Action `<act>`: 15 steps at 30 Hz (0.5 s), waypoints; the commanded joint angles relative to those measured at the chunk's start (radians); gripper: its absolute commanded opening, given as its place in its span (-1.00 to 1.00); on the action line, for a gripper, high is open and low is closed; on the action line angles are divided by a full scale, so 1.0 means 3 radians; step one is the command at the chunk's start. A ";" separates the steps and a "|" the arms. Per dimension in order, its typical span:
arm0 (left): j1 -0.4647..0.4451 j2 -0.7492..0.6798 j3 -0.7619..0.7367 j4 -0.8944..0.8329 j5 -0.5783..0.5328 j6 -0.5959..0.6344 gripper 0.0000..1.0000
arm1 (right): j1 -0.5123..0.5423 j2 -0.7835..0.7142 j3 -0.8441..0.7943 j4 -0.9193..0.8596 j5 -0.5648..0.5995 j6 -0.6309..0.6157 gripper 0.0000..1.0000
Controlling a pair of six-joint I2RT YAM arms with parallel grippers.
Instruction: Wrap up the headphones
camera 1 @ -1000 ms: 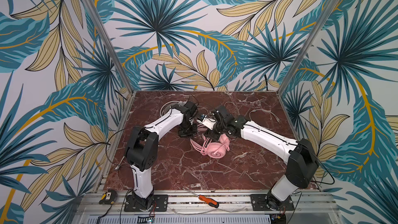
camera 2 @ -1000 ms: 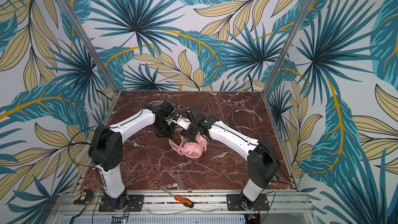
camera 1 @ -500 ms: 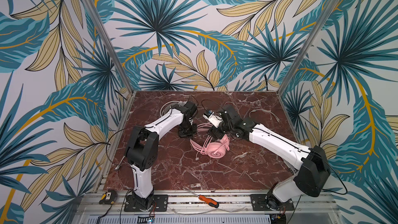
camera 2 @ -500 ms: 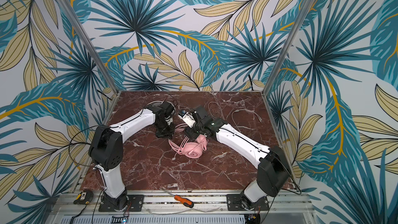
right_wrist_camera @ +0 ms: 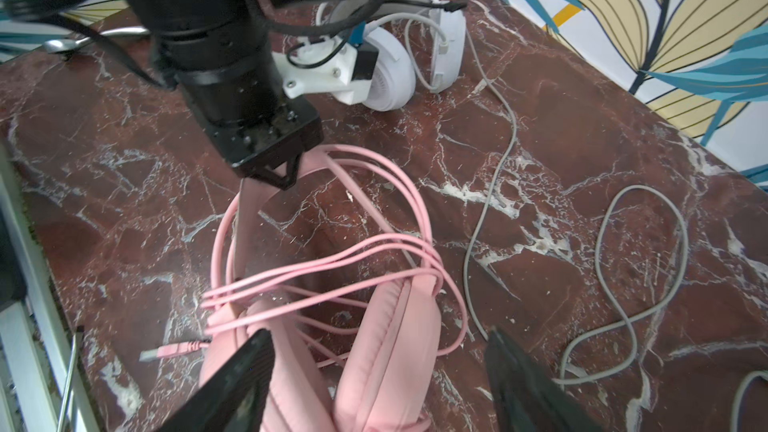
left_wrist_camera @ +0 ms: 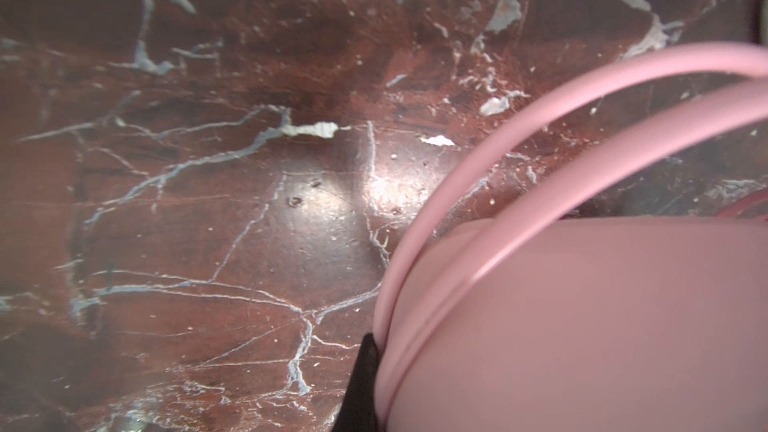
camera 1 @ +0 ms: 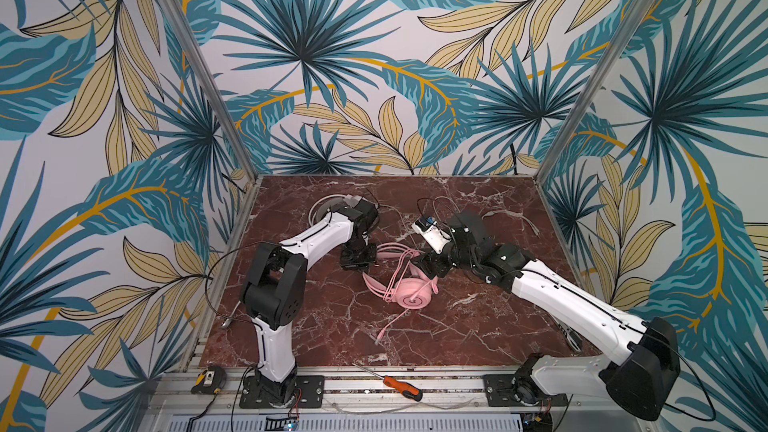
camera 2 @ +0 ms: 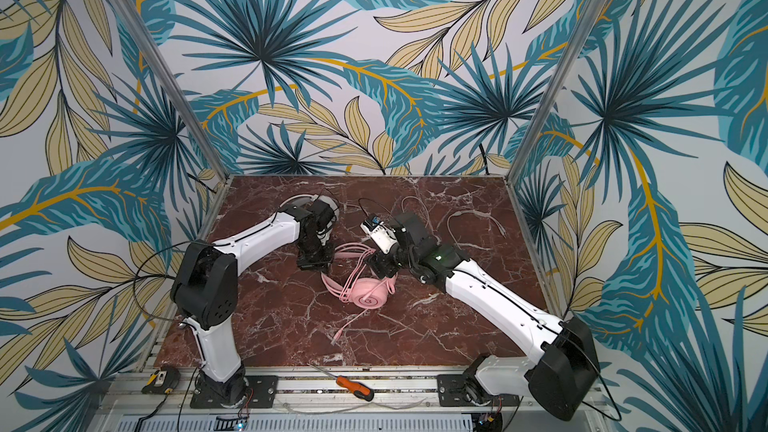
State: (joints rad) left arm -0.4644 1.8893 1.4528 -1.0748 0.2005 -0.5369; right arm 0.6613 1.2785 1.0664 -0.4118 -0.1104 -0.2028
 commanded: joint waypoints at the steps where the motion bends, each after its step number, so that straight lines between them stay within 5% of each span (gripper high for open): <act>1: 0.0029 0.0000 0.0015 0.0030 0.0019 -0.0069 -1.00 | 0.0029 -0.0167 -0.0142 -0.0056 -0.0327 -0.0331 0.59; 9: 0.0037 0.0090 -0.0113 0.0249 0.0040 -0.0260 -1.00 | 0.0244 0.0027 0.0092 -0.0804 -0.0297 -0.1225 0.58; 15: 0.0040 0.0099 -0.0267 0.0413 0.0022 -0.0411 -1.00 | 0.0429 0.0173 0.0092 -0.0841 -0.0295 -0.1516 0.56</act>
State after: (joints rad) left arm -0.4564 1.9209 1.3823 -1.0019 0.1761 -0.6243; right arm 0.7723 1.3144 1.0851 -0.6186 -0.1883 -0.5743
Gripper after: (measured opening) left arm 0.081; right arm 0.780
